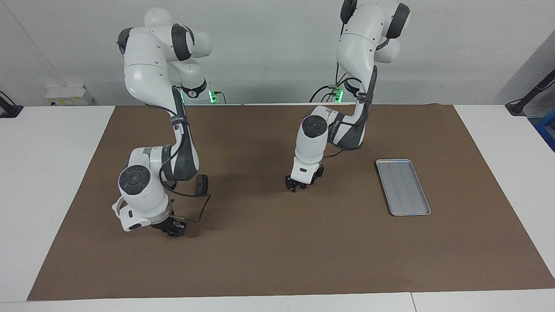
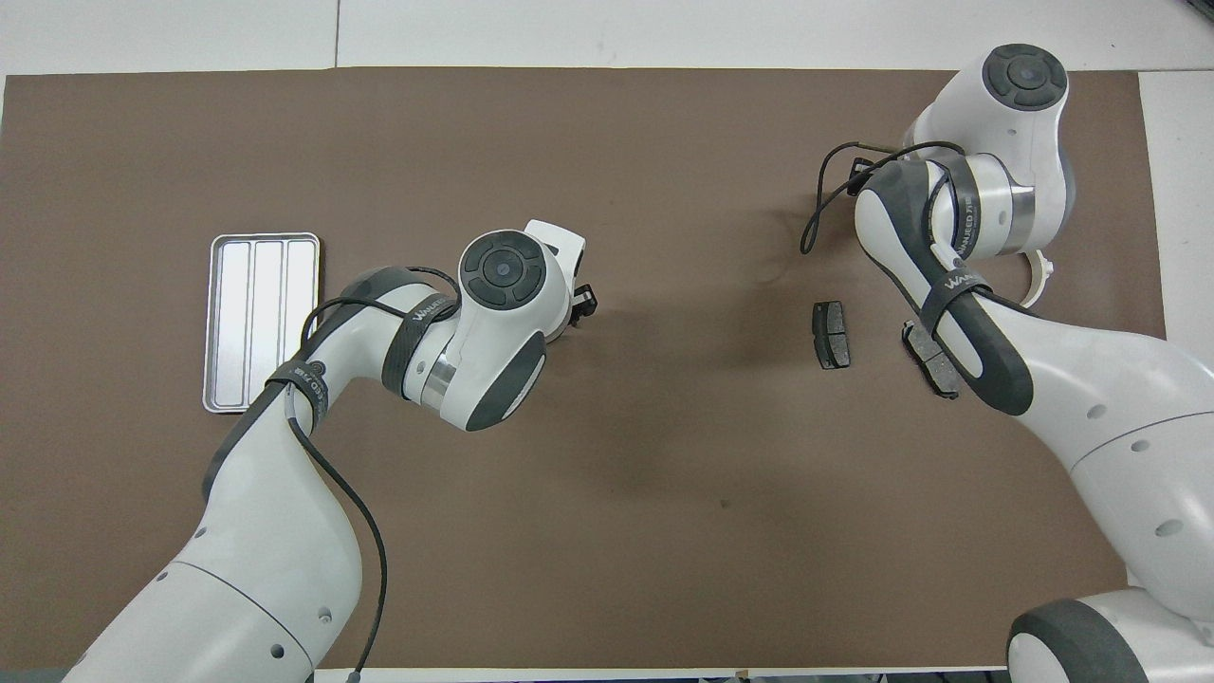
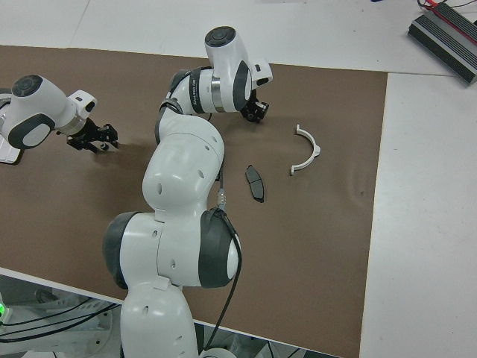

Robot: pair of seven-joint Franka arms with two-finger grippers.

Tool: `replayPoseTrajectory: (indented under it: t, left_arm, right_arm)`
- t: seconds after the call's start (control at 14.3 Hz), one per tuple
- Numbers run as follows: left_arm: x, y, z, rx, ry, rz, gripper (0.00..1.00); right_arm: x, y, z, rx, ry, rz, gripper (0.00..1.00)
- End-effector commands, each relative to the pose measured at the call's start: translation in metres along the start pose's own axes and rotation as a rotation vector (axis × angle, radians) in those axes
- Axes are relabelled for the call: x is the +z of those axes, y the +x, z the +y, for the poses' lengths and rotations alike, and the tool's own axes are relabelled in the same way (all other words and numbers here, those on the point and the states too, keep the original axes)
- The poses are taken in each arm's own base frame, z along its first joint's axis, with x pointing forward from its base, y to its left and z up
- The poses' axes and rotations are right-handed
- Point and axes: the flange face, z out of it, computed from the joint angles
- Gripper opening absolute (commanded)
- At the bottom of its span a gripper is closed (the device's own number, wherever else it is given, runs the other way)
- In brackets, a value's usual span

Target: Pick bearing gear from pile to tray

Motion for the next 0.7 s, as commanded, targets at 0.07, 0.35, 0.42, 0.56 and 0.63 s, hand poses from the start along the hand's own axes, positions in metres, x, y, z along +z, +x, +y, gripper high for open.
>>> replayPoseTrajectory:
  t: [0.07,0.35,0.42,0.56,0.63]
  left_arm:
    - [0.001,-0.005,-0.008,-0.01,0.031,-0.004,0.0]
    - [-0.044,0.024,-0.013,-0.055,0.089,-0.041,0.0]
    - [-0.065,0.032,-0.024,-0.069,0.084,-0.035,0.0]
    - [-0.093,0.04,-0.058,-0.07,0.077,-0.027,0.0]
    - [-0.106,0.047,-0.081,-0.061,0.069,-0.03,0.0]
  right_arm:
    - [0.009,-0.003,0.007,0.011,0.011,-0.035,0.06]
    - [0.008,-0.003,0.01,-0.001,0.006,-0.042,0.0]
    - [0.007,-0.004,0.011,-0.009,-0.001,-0.056,0.0]
    - [-0.005,-0.001,0.011,-0.022,-0.009,-0.066,0.0]
    - [-0.011,-0.001,0.011,-0.034,-0.018,-0.078,0.0]
